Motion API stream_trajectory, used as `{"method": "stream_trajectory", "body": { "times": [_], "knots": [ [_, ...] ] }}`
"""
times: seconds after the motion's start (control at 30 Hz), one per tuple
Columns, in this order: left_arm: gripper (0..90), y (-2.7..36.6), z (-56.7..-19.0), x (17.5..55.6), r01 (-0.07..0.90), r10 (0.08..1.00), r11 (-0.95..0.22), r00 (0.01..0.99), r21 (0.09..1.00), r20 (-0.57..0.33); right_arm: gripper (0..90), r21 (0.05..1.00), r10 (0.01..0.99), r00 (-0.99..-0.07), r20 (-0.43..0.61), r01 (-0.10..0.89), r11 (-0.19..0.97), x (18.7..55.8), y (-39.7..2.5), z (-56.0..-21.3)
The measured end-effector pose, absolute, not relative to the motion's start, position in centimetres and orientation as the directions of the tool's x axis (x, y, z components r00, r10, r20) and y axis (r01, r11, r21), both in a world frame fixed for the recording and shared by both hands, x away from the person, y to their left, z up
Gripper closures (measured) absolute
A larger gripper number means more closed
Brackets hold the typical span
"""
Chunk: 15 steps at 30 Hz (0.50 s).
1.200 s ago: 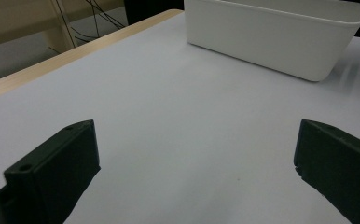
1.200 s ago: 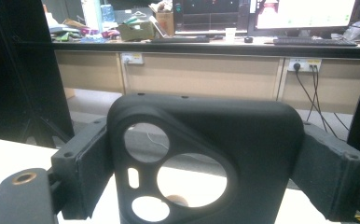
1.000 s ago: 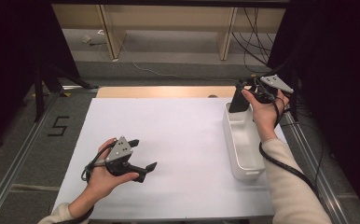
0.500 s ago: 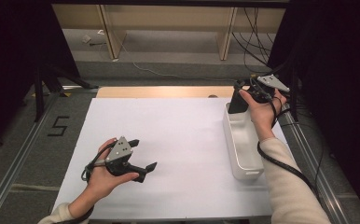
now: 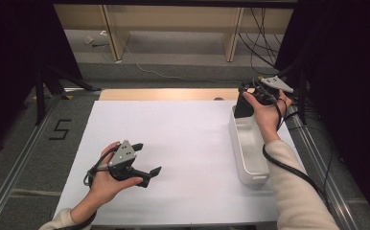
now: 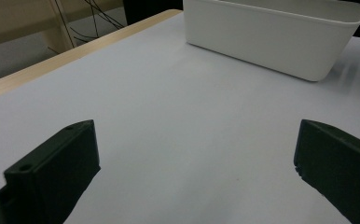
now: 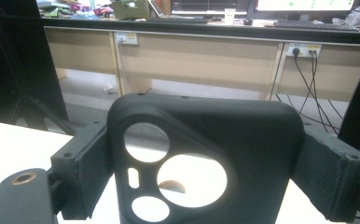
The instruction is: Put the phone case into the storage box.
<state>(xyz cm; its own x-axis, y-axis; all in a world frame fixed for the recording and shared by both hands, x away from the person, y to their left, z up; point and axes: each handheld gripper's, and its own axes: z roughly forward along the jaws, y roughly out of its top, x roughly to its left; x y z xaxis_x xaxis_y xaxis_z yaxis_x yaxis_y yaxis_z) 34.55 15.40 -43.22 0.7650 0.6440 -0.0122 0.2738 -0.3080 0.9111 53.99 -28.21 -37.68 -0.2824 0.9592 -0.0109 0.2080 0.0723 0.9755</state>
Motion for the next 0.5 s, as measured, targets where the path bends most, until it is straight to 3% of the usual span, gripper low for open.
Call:
{"method": "stream_trajectory", "body": {
  "times": [0.5],
  "knots": [
    [0.0, 15.37, -43.23, 34.56, 0.274, 0.642, -0.31, 0.767, 0.911, -0.012, 14.9, 0.967, 0.958, -0.286, -0.022, 0.236, 0.093, 54.34, -27.87, -38.18]
  ]
}}
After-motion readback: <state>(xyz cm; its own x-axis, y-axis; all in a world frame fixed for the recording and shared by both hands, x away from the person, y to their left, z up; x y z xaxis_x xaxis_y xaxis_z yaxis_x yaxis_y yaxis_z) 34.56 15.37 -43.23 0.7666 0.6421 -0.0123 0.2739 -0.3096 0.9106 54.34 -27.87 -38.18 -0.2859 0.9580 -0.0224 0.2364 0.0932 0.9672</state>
